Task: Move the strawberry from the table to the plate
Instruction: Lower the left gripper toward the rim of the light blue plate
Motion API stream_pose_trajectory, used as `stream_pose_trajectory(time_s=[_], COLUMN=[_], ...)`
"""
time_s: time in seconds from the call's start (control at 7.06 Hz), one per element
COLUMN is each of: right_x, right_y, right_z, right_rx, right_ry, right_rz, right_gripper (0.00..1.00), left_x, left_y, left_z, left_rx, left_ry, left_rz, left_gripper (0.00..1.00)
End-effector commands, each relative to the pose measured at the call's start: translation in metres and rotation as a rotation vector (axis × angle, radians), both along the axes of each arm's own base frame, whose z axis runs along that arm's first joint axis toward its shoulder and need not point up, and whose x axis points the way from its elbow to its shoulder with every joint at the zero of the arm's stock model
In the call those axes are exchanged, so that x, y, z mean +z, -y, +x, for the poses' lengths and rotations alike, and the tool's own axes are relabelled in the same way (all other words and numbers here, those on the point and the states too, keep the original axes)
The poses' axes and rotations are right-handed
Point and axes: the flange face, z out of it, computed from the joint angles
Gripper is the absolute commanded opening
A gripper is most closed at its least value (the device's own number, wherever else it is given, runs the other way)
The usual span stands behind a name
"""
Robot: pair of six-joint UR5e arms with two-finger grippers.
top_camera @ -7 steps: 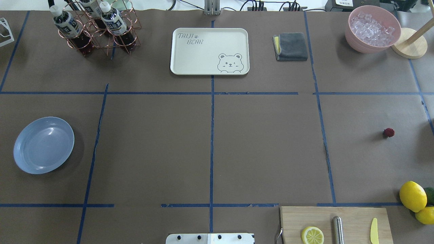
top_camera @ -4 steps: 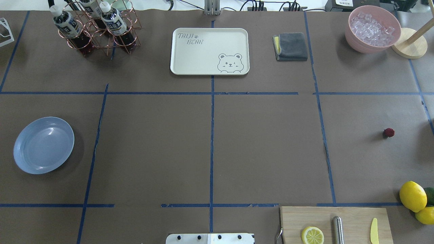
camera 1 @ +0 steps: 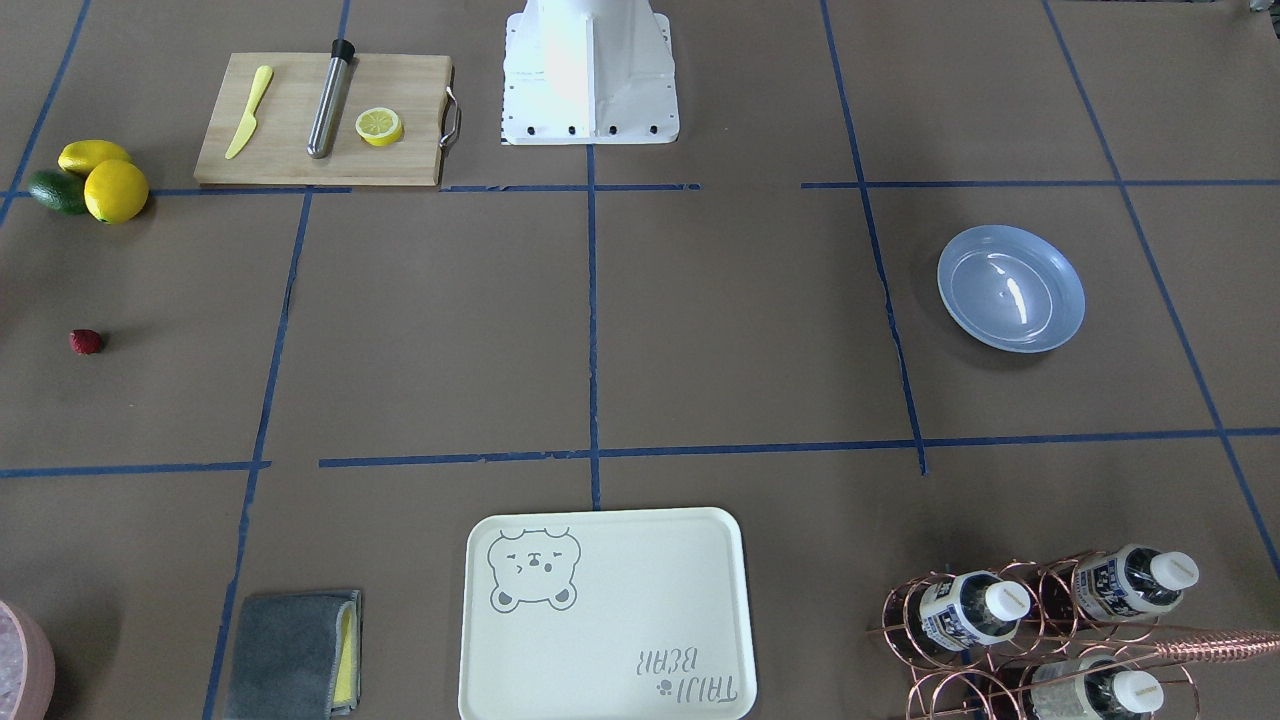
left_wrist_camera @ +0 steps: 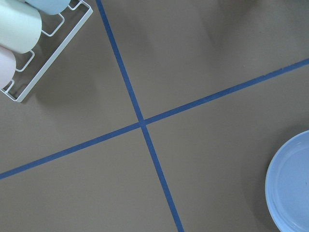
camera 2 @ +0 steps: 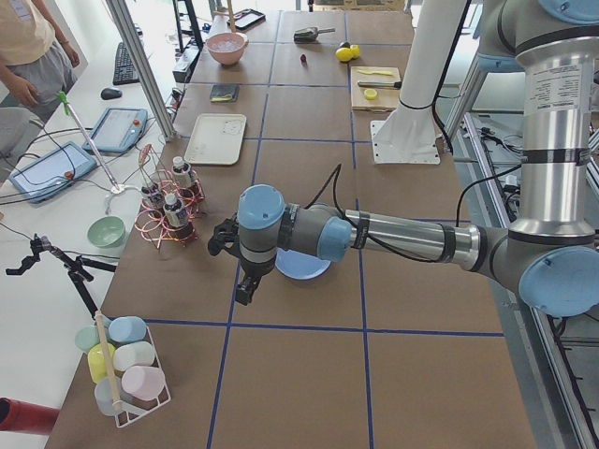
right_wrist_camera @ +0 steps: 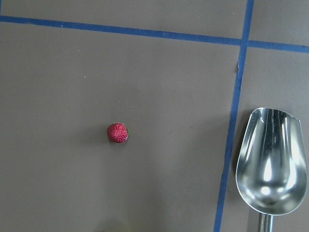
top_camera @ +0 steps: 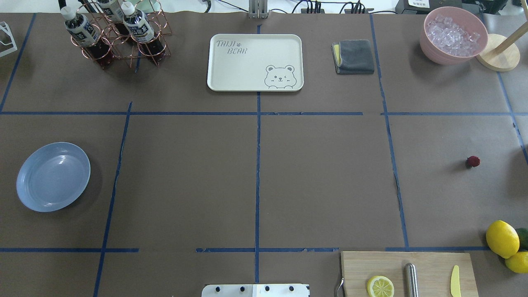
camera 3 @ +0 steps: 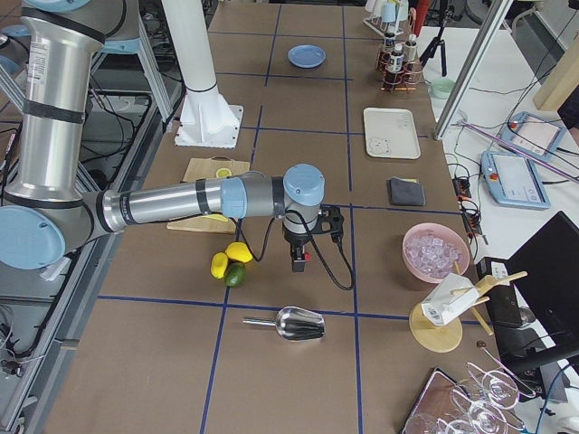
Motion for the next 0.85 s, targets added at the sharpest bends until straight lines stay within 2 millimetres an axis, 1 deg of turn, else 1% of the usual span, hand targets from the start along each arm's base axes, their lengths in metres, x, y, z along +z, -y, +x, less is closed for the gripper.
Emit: stream_pose_trajectory(time_s=[0.0, 0.14, 0.28, 0.42, 0.57, 0.71], right_x=[-0.003, -0.007, -0.007, -0.006, -0.006, -0.006], right_y=[-0.001, 0.001, -0.001, -0.002, -0.002, -0.002], right_z=[-0.003, -0.005, -0.005, -0.005, -0.006, -0.005], right_rx=[-0.006, -0.009, -0.008, -0.008, -0.009, -0.008], right_ry=[0.043, 0.066, 0.082, 0.082, 0.082, 0.082], right_rz=[-0.003, 0.026, 0.056, 0.056, 0.056, 0.056], right_gripper=[1.0, 1.0, 1.0, 1.0, 1.0, 1.0], left_x=[0.041, 0.048, 0.07, 0.073, 0.07, 0.068], left_y=[0.004, -0.001, -0.009, -0.018, -0.022, -0.03], left_z=[0.079, 0.125, 0.162, 0.193, 0.206, 0.225], left_rx=[0.087, 0.096, 0.127, 0.162, 0.169, 0.203], left_ry=[-0.05, -0.079, -0.08, -0.096, -0.108, -0.108], left_rz=[-0.062, -0.071, -0.116, -0.117, -0.118, -0.125], left_gripper=[1.0, 1.0, 1.0, 1.0, 1.0, 1.0])
